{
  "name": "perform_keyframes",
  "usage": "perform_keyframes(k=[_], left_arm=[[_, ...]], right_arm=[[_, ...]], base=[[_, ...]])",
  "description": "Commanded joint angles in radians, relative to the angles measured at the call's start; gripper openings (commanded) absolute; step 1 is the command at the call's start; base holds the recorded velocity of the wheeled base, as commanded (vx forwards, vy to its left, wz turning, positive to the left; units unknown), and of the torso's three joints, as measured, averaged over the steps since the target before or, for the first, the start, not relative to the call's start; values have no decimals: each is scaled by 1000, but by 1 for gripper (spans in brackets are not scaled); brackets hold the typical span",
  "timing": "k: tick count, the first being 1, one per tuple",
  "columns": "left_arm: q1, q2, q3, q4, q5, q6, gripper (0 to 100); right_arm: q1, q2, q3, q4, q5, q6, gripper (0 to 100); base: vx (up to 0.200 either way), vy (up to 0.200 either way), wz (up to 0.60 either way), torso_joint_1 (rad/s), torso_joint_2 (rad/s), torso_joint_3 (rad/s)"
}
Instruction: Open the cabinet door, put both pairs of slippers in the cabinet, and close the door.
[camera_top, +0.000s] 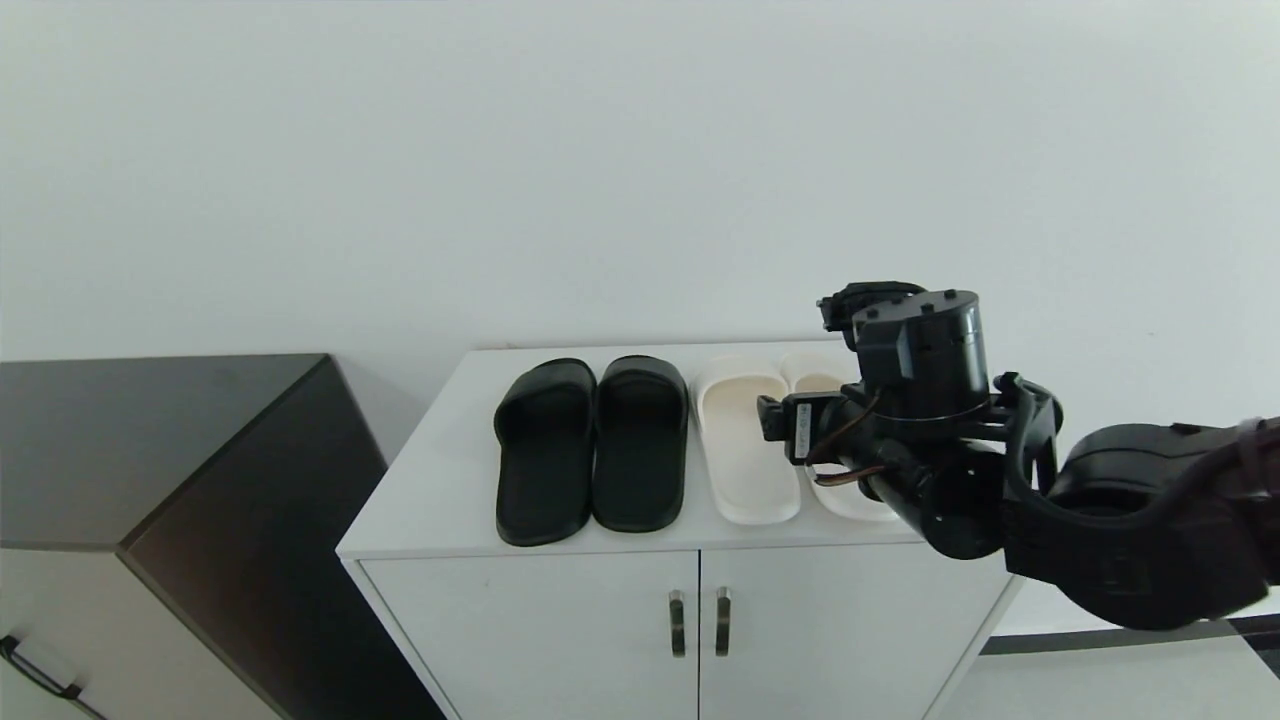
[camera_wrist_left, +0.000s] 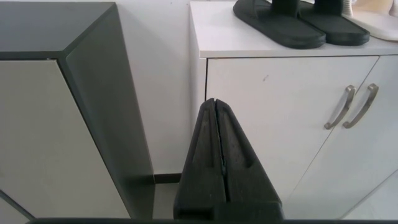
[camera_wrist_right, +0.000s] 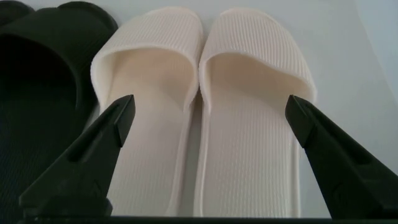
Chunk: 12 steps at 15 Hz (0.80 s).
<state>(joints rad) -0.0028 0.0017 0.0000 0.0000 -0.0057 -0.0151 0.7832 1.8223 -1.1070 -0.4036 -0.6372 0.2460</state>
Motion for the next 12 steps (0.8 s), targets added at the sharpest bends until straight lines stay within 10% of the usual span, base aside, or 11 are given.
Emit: perform_keyframes(k=[1,12], left_arm=[[0,0,0,0,0,0,0],[0,0,0,0,0,-2,0]], right_arm=[[-16,63,-40,-6,7,13,100],[-90,238,-217,-23,102,7,100]], base=[[0,0,0,0,0,0],[0,0,0,0,0,0]])
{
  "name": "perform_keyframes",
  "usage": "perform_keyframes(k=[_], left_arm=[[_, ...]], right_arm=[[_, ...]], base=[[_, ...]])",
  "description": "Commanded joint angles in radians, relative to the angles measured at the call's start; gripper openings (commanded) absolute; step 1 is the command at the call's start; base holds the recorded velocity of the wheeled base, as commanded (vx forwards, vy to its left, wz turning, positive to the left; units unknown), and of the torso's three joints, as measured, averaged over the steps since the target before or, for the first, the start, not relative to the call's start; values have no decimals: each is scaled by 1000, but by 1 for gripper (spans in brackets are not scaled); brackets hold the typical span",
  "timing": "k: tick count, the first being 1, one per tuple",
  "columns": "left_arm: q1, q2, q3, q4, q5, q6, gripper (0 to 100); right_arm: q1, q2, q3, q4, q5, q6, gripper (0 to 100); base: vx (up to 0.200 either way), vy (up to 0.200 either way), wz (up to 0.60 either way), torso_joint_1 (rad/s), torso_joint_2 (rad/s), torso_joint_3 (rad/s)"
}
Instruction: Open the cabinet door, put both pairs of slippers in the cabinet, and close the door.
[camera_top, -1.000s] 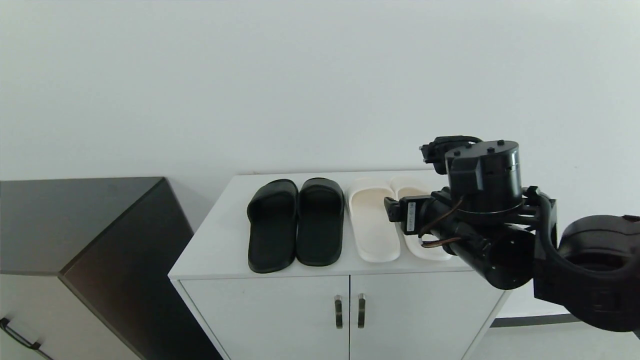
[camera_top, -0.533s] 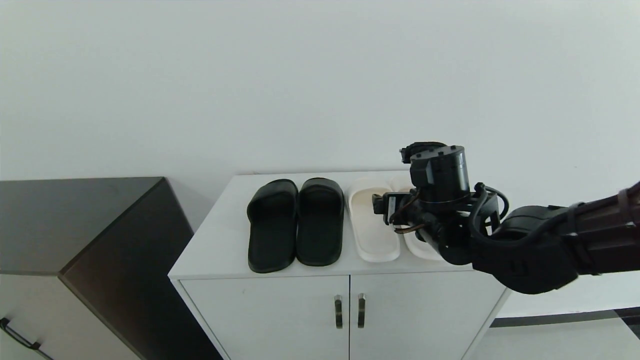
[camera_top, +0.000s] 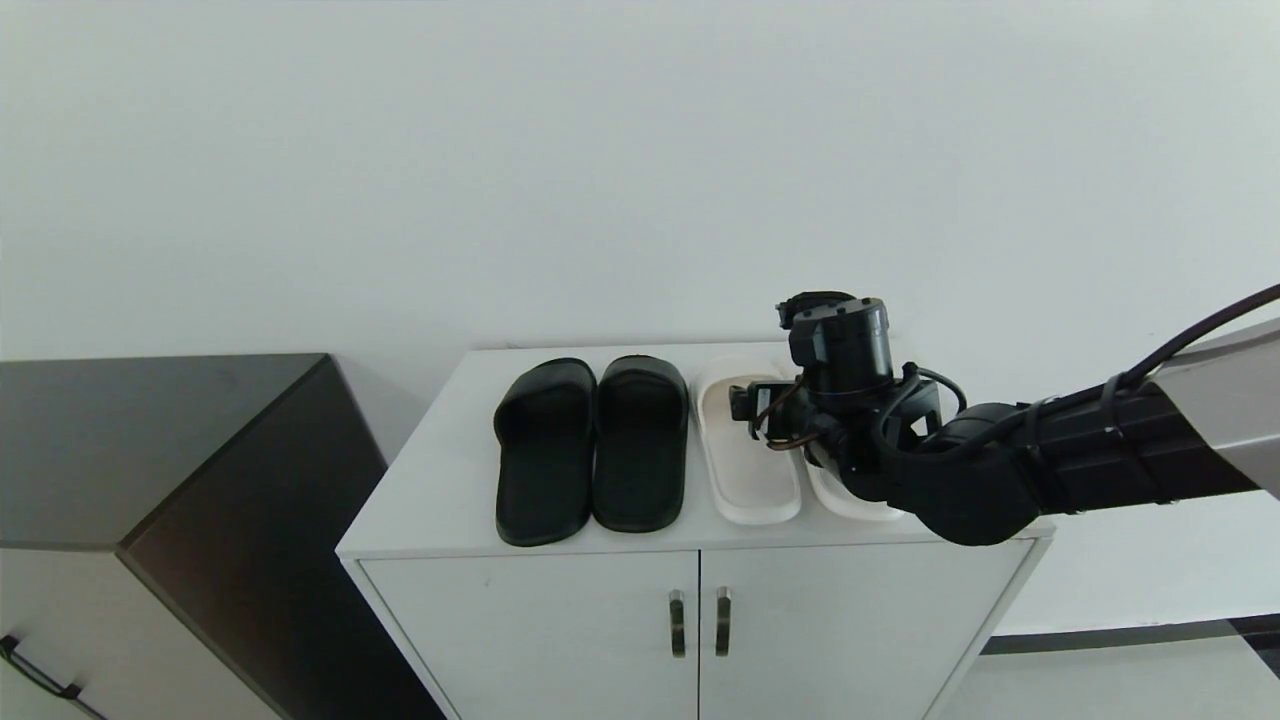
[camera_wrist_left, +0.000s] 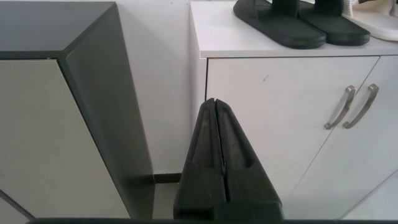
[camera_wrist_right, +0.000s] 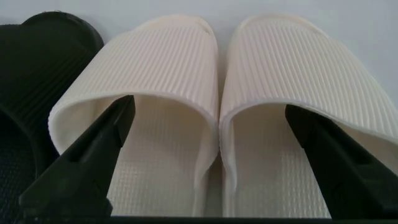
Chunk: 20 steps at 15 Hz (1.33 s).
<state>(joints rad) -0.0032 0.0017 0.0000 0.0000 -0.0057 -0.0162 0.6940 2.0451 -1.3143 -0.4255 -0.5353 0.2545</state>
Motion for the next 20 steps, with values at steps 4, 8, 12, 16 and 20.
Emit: perform_keyframes(k=[4,8,12,16,20], left_arm=[[0,0,0,0,0,-1,0],[0,0,0,0,0,-1,0],[0,0,0,-2,0,-1,0],[0,0,0,-2,0,1,0],[0,0,0,-2,0,1,0]], right_arm=[[-10,32,-36,-9,-3,-9,0],[-16,30,-34,-15,-11,-23,0],[-18,-43,-3,-16,-14,-60,0],[28,-240,159,-18,14,-107,0],[87,-491,392,10,215,-110,0]], base=[[0,0,0,0,0,0],[0,0,0,0,0,0],[0,0,0,0,0,0],[0,0,0,0,0,0],[0,0,0,0,0,0]])
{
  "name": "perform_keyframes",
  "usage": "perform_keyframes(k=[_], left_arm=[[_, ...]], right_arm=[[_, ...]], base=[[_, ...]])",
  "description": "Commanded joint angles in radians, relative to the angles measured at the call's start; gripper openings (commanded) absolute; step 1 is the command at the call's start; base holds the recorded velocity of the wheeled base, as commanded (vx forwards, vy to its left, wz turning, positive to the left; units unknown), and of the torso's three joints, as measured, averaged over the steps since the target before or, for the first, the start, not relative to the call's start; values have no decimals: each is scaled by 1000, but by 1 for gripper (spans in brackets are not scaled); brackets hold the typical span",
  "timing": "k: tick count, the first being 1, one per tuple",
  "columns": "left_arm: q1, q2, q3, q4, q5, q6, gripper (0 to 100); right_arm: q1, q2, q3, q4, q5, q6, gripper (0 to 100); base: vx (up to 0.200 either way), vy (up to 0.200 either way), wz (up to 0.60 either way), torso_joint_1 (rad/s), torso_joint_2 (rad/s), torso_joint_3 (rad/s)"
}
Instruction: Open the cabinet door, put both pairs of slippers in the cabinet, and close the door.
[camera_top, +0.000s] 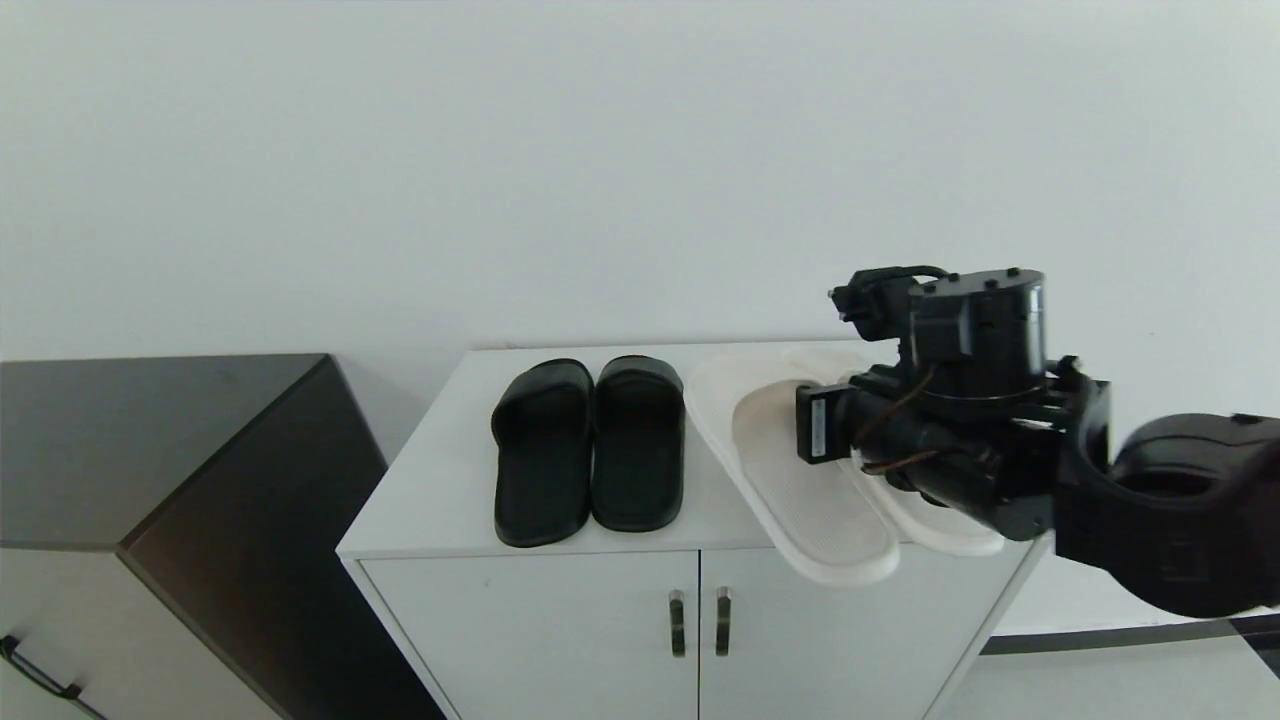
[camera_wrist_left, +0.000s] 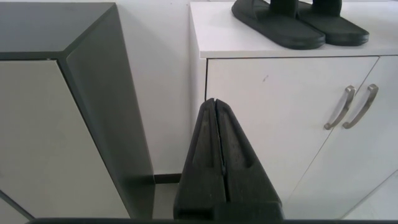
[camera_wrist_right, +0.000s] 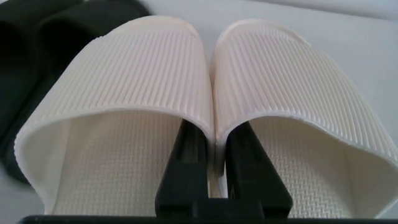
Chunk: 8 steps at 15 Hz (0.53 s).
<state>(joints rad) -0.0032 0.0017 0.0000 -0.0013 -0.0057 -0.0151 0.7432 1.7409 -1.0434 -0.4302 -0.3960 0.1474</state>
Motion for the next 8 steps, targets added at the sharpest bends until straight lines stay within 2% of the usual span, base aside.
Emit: perform_keyframes(k=[1,4,7,8], left_arm=[[0,0,0,1,0,0,0],[0,0,0,0,0,-2,0],[0,0,0,0,0,-2,0],[0,0,0,0,0,-2,0]], right_arm=[[64,-256,172,67,129,-3,0],[131,-313,201,188,195,-6,0],[134,-302,209,185,203,-6,0],[133,-302,212,185,213,-8,0]], base=[[0,0,0,0,0,0],[0,0,0,0,0,0],[0,0,0,0,0,0],[-200,0,0,7,2,2]])
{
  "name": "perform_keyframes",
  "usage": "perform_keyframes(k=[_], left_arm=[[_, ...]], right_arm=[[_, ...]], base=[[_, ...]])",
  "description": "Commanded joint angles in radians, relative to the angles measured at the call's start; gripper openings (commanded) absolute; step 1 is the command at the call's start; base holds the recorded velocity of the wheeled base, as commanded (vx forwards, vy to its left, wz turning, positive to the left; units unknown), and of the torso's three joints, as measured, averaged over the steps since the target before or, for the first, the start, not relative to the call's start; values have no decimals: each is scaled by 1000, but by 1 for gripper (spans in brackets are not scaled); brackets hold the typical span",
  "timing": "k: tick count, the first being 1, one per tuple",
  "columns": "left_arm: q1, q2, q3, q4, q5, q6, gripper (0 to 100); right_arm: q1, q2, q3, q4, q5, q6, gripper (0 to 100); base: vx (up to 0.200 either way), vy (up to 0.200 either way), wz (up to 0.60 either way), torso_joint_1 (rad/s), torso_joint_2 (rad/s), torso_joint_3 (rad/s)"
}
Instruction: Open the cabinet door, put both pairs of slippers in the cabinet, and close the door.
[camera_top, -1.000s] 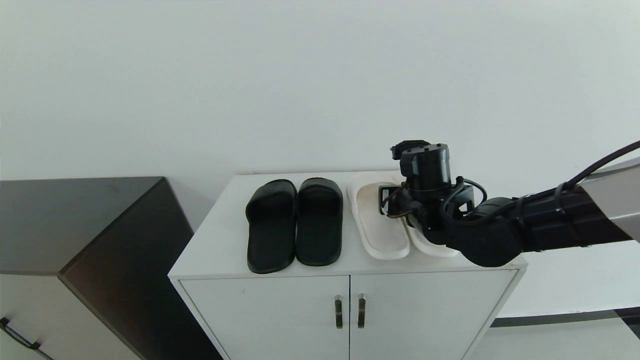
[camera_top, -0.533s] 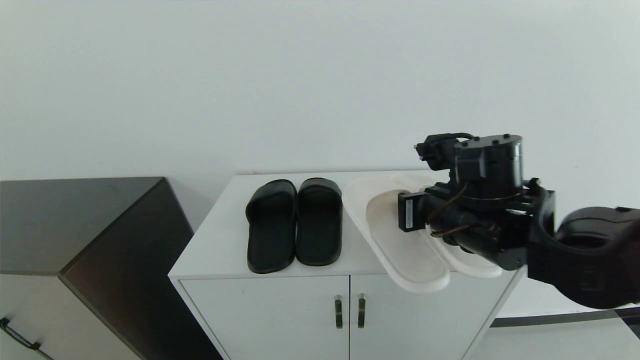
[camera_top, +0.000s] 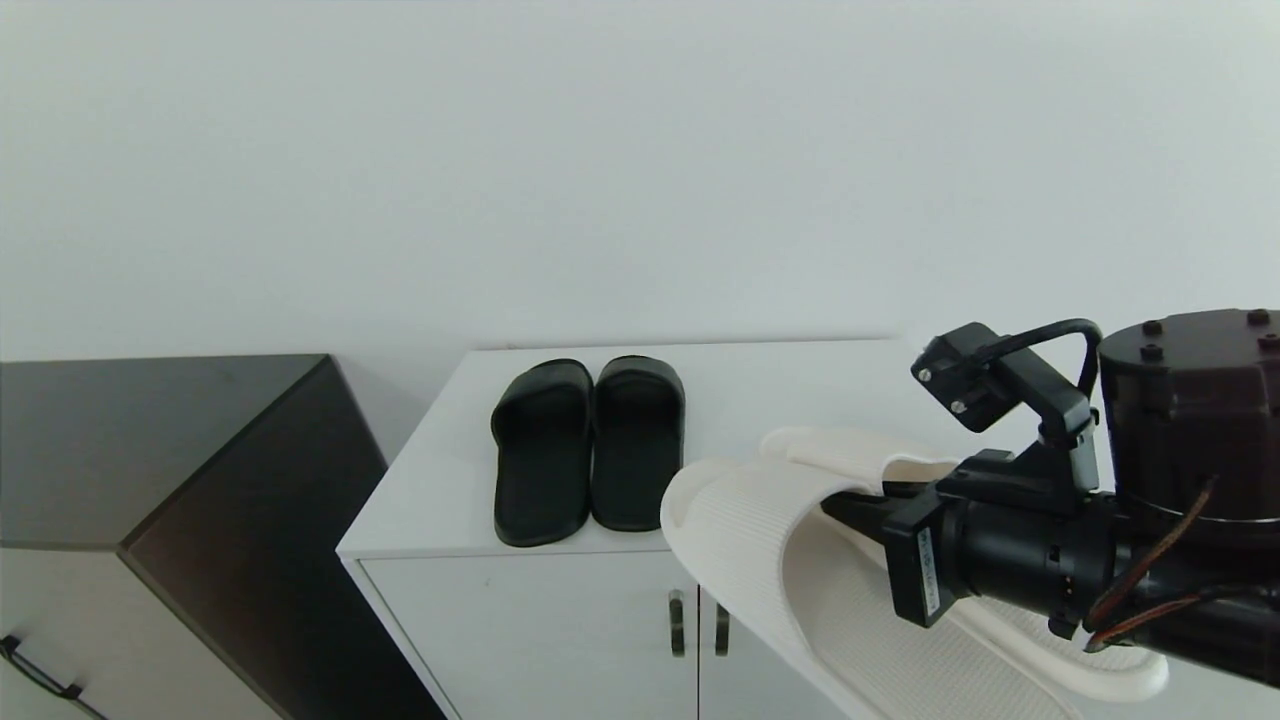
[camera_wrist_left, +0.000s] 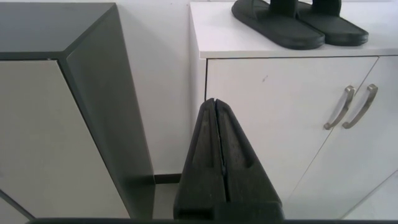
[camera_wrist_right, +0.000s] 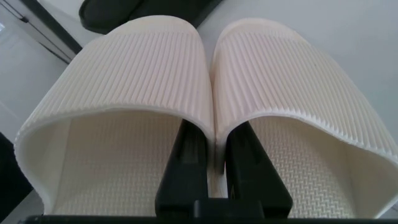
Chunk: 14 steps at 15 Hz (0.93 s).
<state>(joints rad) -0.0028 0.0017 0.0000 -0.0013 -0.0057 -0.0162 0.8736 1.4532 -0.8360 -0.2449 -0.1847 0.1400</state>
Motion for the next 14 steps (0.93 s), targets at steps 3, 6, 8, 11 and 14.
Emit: perform_keyframes(k=[3,6,8,11,14], left_arm=[[0,0,0,0,0,1,0],[0,0,0,0,0,1,0],[0,0,0,0,0,1,0],[0,0,0,0,0,1,0],[0,0,0,0,1,1,0]], right_arm=[[2,-5,15,-2,5,0,0],[-2,-28,18,-8,13,1,0],[-8,-28,20,-11,14,0,0],[-10,-25,21,-11,16,-11,0],[-12,-1,29,-13,17,-14,0]], base=[[-200,0,0,7,2,2],[-200,0,0,-2,-1,2],[-200,0,0,0,2,2],[0,0,0,0,0,0],[0,0,0,0,0,0]])
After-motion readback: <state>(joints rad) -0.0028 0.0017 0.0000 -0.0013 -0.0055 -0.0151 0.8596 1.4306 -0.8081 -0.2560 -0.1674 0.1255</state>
